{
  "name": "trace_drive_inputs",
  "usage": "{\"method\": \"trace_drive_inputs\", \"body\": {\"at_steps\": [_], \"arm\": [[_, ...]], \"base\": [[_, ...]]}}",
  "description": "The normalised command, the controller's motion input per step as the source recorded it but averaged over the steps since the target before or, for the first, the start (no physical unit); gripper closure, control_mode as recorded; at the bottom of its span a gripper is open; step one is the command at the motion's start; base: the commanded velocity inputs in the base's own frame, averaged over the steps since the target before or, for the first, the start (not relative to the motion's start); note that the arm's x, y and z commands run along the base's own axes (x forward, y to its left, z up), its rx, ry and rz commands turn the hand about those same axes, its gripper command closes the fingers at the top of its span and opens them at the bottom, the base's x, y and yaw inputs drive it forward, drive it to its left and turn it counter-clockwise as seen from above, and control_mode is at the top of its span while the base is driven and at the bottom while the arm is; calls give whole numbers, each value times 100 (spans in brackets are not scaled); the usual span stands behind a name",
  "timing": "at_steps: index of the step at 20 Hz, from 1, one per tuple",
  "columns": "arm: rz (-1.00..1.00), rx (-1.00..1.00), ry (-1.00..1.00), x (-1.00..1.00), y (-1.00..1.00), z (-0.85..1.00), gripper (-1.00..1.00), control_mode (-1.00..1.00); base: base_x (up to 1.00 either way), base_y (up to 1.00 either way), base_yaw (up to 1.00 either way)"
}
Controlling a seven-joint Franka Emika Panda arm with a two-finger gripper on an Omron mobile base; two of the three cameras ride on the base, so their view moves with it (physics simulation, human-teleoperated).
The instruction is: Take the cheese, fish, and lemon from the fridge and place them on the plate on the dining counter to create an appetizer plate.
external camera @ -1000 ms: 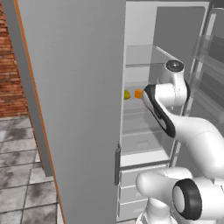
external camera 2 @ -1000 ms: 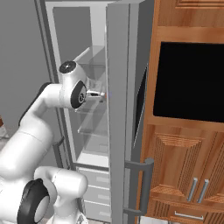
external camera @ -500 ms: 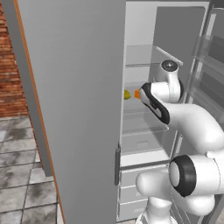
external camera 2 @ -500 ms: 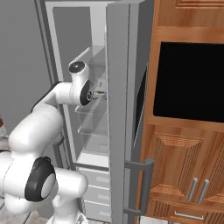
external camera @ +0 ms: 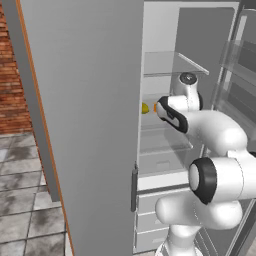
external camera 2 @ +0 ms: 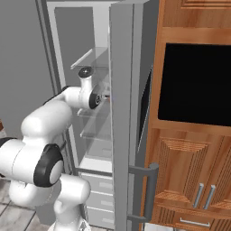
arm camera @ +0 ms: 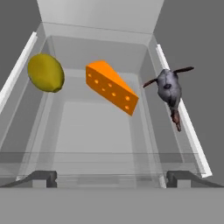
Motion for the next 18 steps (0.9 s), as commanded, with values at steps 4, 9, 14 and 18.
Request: {"method": "trace_drive_inputs", "body": {"at_steps": [4, 9, 14, 18], "arm": [[2, 0, -2, 25, -11, -16, -100, -100], [2, -1, -2, 28, -11, -5, -100, -100], [2, 0, 0, 45, -13, -3, -100, -100], [4, 0, 0, 40, -5, -9, -100, -100]], "base": [[0, 0, 0], [0, 0, 0], [0, 0, 0], [0, 0, 0]]}}
